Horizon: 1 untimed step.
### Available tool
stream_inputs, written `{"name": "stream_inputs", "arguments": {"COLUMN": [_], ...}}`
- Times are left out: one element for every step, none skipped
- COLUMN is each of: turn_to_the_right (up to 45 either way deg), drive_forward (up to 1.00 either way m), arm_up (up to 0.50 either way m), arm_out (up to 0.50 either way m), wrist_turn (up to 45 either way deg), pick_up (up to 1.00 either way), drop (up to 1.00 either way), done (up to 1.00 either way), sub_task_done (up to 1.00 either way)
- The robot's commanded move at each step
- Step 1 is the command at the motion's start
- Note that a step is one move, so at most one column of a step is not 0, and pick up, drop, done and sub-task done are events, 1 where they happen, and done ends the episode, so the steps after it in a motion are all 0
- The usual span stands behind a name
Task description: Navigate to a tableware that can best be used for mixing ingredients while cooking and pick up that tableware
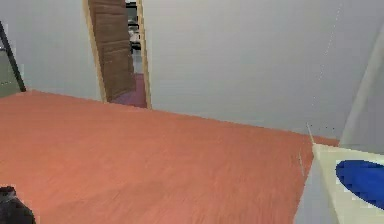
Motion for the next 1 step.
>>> {"name": "stream_inputs", "arguments": {"turn_to_the_right": [45.0], "drive_forward": [0.00], "arm_up": [0.00], "arm_out": [0.00], "wrist_turn": [0.0], "pick_up": [0.00], "drop": [0.00], "done": [0.00], "sub_task_done": [0.00]}}
